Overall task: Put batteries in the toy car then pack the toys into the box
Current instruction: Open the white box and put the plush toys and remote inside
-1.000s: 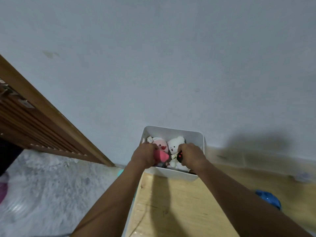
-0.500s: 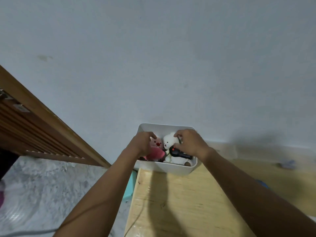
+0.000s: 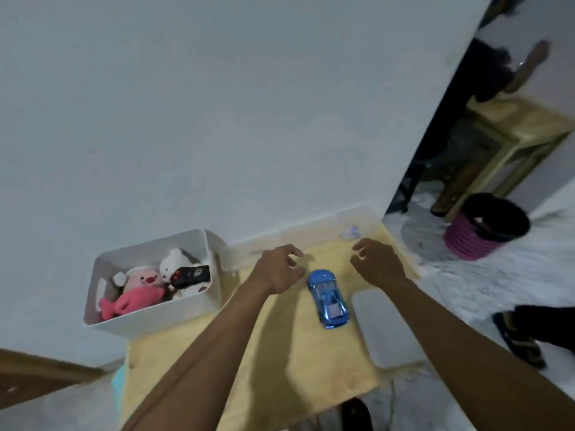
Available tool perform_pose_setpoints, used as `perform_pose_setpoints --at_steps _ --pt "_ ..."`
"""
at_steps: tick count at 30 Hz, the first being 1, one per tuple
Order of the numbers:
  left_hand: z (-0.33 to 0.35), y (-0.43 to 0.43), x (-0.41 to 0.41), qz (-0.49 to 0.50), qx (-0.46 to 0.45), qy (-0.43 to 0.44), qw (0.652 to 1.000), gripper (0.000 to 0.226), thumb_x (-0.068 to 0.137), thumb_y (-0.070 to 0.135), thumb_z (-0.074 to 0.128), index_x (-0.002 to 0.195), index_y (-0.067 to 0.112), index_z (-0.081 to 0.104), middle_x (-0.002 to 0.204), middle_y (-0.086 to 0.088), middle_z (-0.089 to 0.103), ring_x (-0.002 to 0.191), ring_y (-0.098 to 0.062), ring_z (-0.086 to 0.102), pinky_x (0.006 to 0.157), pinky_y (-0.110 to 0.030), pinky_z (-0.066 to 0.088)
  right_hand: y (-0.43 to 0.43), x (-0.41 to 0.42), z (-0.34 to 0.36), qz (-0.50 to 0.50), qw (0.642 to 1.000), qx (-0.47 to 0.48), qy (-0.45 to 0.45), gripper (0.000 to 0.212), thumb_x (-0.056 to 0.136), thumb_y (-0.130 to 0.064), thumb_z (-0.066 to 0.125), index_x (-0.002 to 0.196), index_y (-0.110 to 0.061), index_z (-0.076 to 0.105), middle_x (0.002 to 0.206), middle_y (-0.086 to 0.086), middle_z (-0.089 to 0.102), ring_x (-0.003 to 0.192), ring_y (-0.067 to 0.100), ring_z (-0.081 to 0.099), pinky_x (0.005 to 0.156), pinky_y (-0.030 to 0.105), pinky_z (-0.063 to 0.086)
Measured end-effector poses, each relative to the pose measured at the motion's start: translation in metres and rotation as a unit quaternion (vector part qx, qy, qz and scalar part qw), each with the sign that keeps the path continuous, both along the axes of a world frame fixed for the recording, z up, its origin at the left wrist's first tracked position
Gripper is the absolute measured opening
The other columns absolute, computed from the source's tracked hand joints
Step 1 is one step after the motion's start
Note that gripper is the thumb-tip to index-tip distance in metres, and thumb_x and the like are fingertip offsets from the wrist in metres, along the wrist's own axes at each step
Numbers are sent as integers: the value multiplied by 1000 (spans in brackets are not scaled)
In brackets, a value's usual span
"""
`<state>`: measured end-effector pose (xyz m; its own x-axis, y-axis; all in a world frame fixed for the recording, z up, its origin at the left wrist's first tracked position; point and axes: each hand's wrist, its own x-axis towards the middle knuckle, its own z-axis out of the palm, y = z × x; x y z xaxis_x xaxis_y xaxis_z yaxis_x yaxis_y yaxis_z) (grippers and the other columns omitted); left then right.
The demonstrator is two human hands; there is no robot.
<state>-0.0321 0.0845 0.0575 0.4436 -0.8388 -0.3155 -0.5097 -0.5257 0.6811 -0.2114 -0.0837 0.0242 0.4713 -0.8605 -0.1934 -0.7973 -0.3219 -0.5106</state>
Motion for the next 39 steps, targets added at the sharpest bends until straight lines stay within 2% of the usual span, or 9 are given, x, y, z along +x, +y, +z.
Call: perform_pose_setpoints --at_steps 6,10,14,17,21,25,29,33,39 --pt "-61 -73 -129 -61 102 75 990 55 93 36 71 140 18 49 126 4 57 108 -16 57 81 -22 41 -62 -141 -53 -51 991 56 113 54 88 -39 65 137 -25 50 137 10 53 126 32 51 101 44 48" --pt "-99 -91 -187 -50 201 61 976 91 91 48 69 161 19 18 152 -13 40 137 -33 47 102 -34 45 -78 -190 -79 -56 977 123 165 76 88 -43 66 152 -26 28 147 16 35 132 42 40 105 49 44" --pt "-119 -95 -216 -6 227 36 973 97 93 50 66 163 18 6 162 -18 23 145 -36 35 108 -37 41 -81 -211 -100 -33 972 172 156 85 86 -42 68 155 -25 21 142 19 38 126 44 46 101 48 48" --pt "-126 -94 -226 21 233 37 972 97 93 48 67 162 19 5 159 -21 26 141 -38 40 104 -38 43 -79 -216 -106 -27 973 182 139 85 87 -37 69 156 -28 20 142 17 38 124 43 48 99 47 49" --pt "-129 -96 -232 49 226 13 973 94 92 44 67 159 20 6 144 -23 46 127 -41 53 95 -41 48 -79 -219 -107 -52 975 183 112 87 86 -30 71 156 -29 19 146 17 37 129 41 45 102 48 47" --pt "-123 -105 -234 76 200 -4 977 95 89 47 68 158 19 10 132 -21 58 116 -39 61 82 -37 49 -82 -218 -93 -80 977 175 90 87 84 -34 70 155 -30 21 146 13 37 131 39 40 101 47 46" --pt "-95 -120 -225 153 139 -28 978 92 88 46 71 157 17 17 132 -20 55 119 -40 57 88 -42 50 -90 -201 -66 -131 986 98 27 85 77 -44 71 150 -28 30 138 12 46 125 38 47 97 49 48" --pt "-54 -121 -189 248 82 -33 965 93 87 43 74 157 14 19 147 -21 36 135 -44 38 108 -47 37 -96 -161 -34 -109 990 73 -49 85 75 -48 73 148 -26 35 132 9 50 121 35 52 93 47 52" --pt "-8 -58 -91 370 44 -56 926 76 87 51 71 145 14 38 143 -16 41 130 -42 44 103 -49 47 -60 -58 11 -16 988 79 -133 88 71 -51 73 149 -30 37 136 2 47 127 26 50 99 41 49"
